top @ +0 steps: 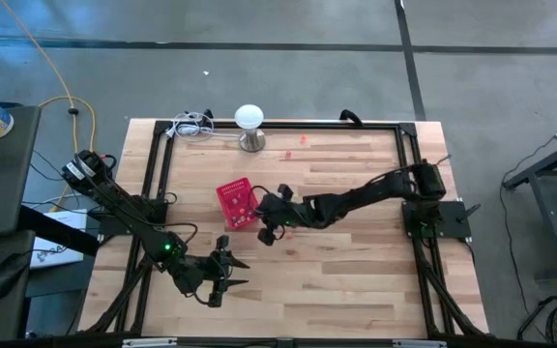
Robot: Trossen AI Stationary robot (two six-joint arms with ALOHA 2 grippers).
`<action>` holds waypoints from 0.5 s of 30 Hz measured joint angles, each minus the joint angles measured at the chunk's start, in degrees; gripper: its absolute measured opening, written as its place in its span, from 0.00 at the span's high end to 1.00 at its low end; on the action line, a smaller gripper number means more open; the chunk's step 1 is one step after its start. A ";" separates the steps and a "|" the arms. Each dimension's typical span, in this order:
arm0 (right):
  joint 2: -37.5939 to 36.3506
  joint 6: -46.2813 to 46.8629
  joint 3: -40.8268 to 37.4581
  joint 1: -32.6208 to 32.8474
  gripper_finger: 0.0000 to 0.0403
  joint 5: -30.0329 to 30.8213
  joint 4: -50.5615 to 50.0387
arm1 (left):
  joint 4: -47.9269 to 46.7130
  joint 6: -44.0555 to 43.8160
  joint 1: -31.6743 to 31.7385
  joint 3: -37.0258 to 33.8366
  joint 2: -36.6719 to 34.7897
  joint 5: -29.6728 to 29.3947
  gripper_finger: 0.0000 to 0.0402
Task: Pick & Place Dice
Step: Put the dark blue die into the red basket
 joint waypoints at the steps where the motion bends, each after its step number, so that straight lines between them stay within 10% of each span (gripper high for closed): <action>1: 0.67 -0.23 0.87 -0.30 0.92 -1.07 0.04 | 0.04 0.00 0.00 0.00 0.00 0.00 0.59; 7: 5.40 -1.91 4.22 -1.09 0.92 -4.06 -0.13 | 0.04 0.02 0.00 0.00 0.00 0.00 0.59; 15: 6.40 -4.45 4.68 -1.14 0.65 -3.63 0.17 | -0.18 0.03 0.00 0.00 0.00 0.00 0.59</action>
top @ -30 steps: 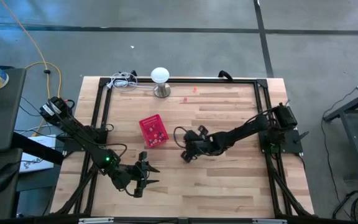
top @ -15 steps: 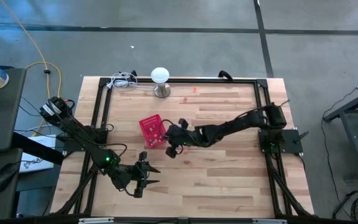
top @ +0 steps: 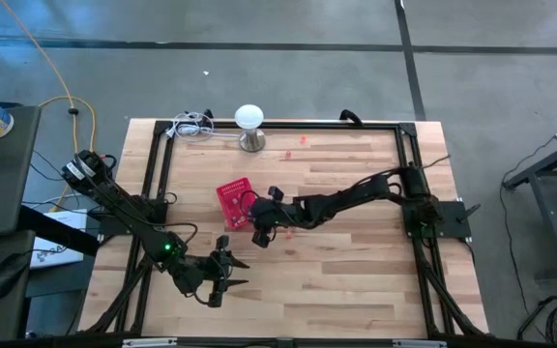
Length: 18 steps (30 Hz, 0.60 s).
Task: Pick & Place Dice
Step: Put the dark blue die into the red basket, then put the orange die into the red basket
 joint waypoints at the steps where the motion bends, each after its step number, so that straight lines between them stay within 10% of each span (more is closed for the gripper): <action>1: -0.02 -0.02 0.00 0.00 0.62 0.04 0.26 | 0.00 0.02 0.00 0.00 0.00 0.00 0.59; 18: -9.20 2.97 0.07 5.07 0.60 1.86 -19.89 | -0.01 2.06 2.02 0.02 3.78 -4.68 0.59</action>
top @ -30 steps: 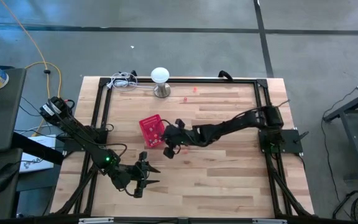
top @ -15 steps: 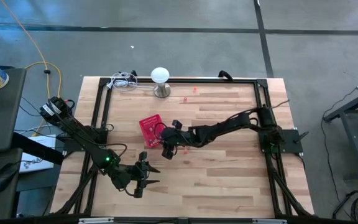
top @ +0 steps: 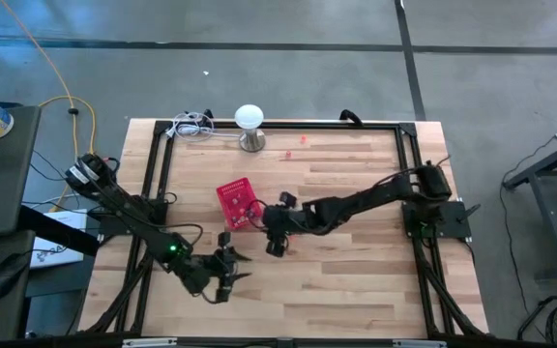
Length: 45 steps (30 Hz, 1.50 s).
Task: Pick & Place Dice
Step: Put the orange die into the red basket
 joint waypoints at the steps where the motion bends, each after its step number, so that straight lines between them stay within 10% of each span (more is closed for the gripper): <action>1: -0.92 1.48 -0.14 1.04 0.61 1.88 -3.44 | 0.83 0.06 0.76 0.00 1.40 -0.05 0.59; 19: -8.02 25.74 -0.07 25.15 0.68 40.20 -24.23 | 37.37 8.04 12.62 0.37 27.79 -3.58 0.59; 45: -7.89 28.16 -0.10 26.55 0.68 41.68 -25.44 | 37.89 5.66 18.46 5.18 35.69 -2.88 0.59</action>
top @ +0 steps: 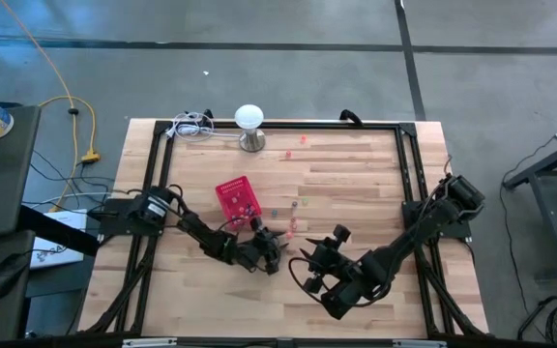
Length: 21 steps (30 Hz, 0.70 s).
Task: Pick & Place Dice
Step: Put the orange die into the red basket
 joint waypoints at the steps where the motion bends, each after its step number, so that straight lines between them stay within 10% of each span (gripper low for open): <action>1: 0.00 0.00 0.00 0.00 0.68 -0.04 -0.02 | -0.43 0.77 0.34 0.00 0.02 0.07 0.59; 21: 0.04 -0.58 0.00 -0.02 0.68 -0.19 -0.04 | -0.76 5.20 2.81 0.00 -0.07 3.89 0.59</action>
